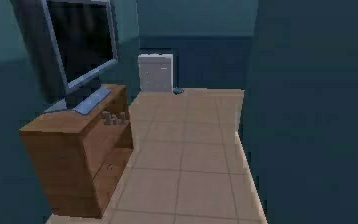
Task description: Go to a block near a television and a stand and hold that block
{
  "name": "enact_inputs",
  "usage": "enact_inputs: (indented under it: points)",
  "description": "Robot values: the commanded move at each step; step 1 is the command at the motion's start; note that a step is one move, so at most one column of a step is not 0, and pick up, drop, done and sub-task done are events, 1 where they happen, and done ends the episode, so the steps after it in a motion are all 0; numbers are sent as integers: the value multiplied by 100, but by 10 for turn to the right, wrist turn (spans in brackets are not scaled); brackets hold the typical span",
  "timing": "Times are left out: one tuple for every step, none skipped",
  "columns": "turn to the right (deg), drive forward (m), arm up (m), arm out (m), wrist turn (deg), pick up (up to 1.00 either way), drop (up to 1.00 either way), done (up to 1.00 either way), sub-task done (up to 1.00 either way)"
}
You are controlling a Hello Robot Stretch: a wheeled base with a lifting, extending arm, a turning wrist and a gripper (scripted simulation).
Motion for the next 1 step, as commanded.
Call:
enact_inputs:
  points:
    - [30, 0, 0, 0, 0, 0, 0, 0, 0]
